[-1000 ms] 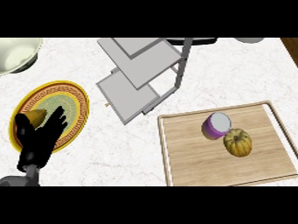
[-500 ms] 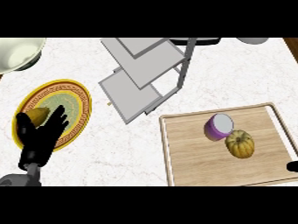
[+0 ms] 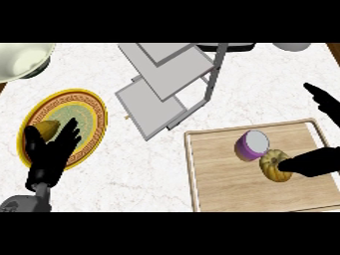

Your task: Pick the can from the tray and place it in the tiered shelf

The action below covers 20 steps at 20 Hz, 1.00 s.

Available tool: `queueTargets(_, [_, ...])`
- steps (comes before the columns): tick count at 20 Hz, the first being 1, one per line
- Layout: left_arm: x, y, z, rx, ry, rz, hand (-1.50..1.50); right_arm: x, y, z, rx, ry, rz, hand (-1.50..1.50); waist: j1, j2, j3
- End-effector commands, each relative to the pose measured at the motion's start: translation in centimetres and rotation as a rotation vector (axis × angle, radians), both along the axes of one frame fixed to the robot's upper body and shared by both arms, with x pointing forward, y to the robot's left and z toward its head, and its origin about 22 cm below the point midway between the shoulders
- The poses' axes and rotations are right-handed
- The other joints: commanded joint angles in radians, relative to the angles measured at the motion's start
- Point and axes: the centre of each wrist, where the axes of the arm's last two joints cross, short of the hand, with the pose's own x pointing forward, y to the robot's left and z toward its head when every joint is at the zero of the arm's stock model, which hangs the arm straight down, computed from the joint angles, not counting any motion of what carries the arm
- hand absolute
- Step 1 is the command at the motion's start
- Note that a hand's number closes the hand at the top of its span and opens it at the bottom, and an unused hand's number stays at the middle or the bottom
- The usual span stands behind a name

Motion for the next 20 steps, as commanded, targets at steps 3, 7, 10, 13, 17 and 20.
queueTargets(3, [-1.8, 0.8, -1.6, -0.005, 0.026, 0.018, 0.00, 2.5, 2.7, -0.5, -0.077, 0.115, 0.013, -1.50, -0.005, 0.000, 0.000])
queueTargets(7, [-0.3, -0.3, 0.0, -0.024, 0.015, 0.005, 0.00, 1.9, 5.3, -1.9, -0.113, 0.138, 0.028, -1.50, -0.012, -0.001, 0.000])
queueTargets(10, [-1.6, -0.1, -0.8, -0.001, 0.023, 0.012, 0.00, 2.0, 6.1, -4.0, -0.147, 0.180, -0.007, -1.50, -0.010, -0.001, 0.000])
queueTargets(13, [-1.2, 0.5, -1.5, -0.007, 0.016, 0.004, 0.00, 0.6, 6.3, -2.6, -0.152, 0.165, -0.046, -1.50, -0.018, -0.002, 0.000])
queueTargets(17, [0.4, -0.2, -1.1, -0.005, 0.002, 0.025, 0.00, 1.0, 5.5, -3.2, -0.201, 0.161, -0.056, -1.50, -0.020, -0.001, 0.000])
queueTargets(20, [0.0, -0.2, 0.8, -0.026, 0.007, 0.003, 0.00, 1.3, 6.9, -5.4, -0.207, 0.171, -0.055, -1.50, -0.015, -0.001, 0.000])
